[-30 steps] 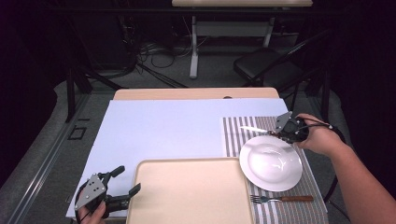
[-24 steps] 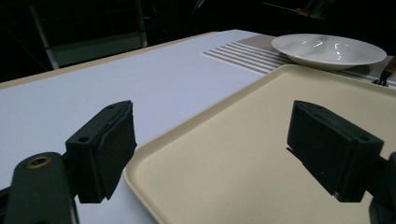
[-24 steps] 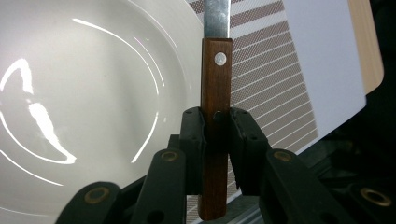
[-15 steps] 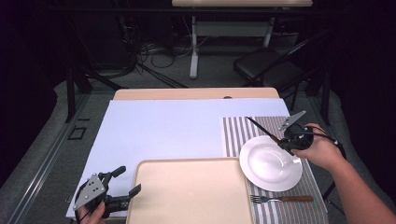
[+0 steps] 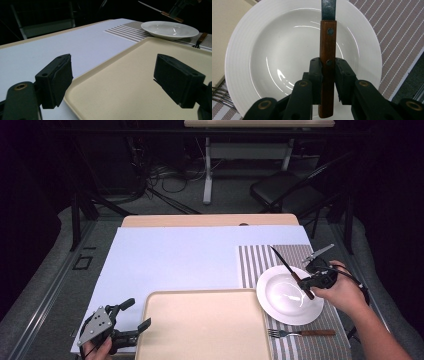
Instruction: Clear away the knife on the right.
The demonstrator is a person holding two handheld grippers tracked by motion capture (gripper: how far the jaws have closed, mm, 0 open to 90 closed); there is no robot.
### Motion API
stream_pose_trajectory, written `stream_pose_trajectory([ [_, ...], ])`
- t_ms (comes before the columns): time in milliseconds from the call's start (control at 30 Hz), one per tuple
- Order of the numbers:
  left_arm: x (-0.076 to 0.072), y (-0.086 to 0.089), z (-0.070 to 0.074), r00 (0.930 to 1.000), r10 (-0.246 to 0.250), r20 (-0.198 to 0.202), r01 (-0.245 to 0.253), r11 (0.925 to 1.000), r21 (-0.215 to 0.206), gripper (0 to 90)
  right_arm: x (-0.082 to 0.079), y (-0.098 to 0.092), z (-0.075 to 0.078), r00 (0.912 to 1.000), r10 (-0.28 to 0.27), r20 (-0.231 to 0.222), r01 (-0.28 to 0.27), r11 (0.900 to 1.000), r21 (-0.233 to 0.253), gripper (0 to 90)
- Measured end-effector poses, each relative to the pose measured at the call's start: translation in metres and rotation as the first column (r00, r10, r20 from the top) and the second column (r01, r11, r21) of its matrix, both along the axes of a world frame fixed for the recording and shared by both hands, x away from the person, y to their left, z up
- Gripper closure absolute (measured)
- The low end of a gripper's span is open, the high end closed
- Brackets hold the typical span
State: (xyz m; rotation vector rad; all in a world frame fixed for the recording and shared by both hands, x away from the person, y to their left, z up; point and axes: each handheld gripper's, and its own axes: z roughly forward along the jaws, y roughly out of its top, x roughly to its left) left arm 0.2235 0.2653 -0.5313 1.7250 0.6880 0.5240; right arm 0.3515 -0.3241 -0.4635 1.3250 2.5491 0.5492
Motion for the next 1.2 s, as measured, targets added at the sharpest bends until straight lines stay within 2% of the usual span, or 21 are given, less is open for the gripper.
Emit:
stream_pose_trajectory([
  [100, 0.000, -0.001, 0.000, 1.0000, -0.003, 0.002, 0.003, 1.0000, 0.001, 15.7, -0.006, 0.001, 0.000, 0.9993, -0.038, 0.002, 0.038, 0.999, 0.000, 76.4],
  [233, -0.001, -0.002, 0.001, 0.9999, -0.008, 0.007, 0.008, 0.9999, 0.008, 15.7, -0.013, -0.002, -0.005, 0.9954, -0.095, -0.008, 0.096, 0.995, 0.025, 76.4],
  [267, -0.002, -0.002, 0.001, 0.9999, -0.008, 0.008, 0.008, 0.9999, 0.008, 15.8, -0.015, -0.004, -0.006, 0.9933, -0.115, -0.009, 0.116, 0.992, 0.046, 76.4],
  [467, -0.002, -0.001, 0.001, 0.9999, -0.001, 0.010, 0.001, 1.0000, 0.005, 15.7, -0.027, -0.012, -0.009, 0.9870, -0.161, -0.001, 0.160, 0.984, 0.079, 76.4],
  [700, -0.003, -0.001, 0.002, 0.9999, 0.012, 0.012, -0.012, 0.9999, 0.003, 15.7, -0.041, -0.016, -0.013, 0.9824, -0.187, 0.010, 0.185, 0.978, 0.100, 76.4],
  [900, -0.004, -0.001, 0.002, 0.9998, 0.018, 0.013, -0.018, 0.9998, 0.003, 15.8, -0.054, -0.018, -0.015, 0.9835, -0.179, 0.024, 0.177, 0.980, 0.088, 76.4],
  [1033, -0.004, -0.002, 0.002, 0.9998, 0.014, 0.015, -0.014, 0.9999, 0.006, 15.8, -0.062, -0.021, -0.015, 0.9813, -0.189, 0.038, 0.185, 0.978, 0.092, 76.4],
  [1200, -0.004, -0.001, 0.002, 0.9998, 0.018, 0.013, -0.018, 0.9998, 0.001, 15.8, -0.074, -0.023, -0.016, 0.9790, -0.201, 0.032, 0.197, 0.975, 0.099, 76.4],
])
